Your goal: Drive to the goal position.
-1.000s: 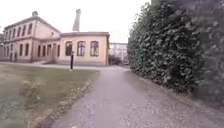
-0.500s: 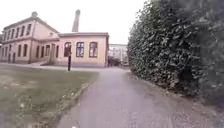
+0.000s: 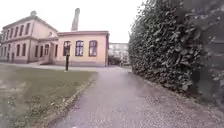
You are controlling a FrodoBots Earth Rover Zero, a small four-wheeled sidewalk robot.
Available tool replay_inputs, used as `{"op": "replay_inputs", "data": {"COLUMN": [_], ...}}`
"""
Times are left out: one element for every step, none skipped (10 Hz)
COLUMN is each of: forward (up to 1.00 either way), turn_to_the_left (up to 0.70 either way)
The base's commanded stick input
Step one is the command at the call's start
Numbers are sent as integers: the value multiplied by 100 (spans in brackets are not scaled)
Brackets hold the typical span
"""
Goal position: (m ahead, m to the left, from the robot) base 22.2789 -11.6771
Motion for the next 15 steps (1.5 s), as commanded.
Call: {"op": "replay_inputs", "data": {"forward": [85,85,85,85,85,85,85,85,85,85,85,85,85,85,85], "turn_to_the_left": [1,1,1,1,1,1,1,1,1,1,1,1,1,1,1]}}
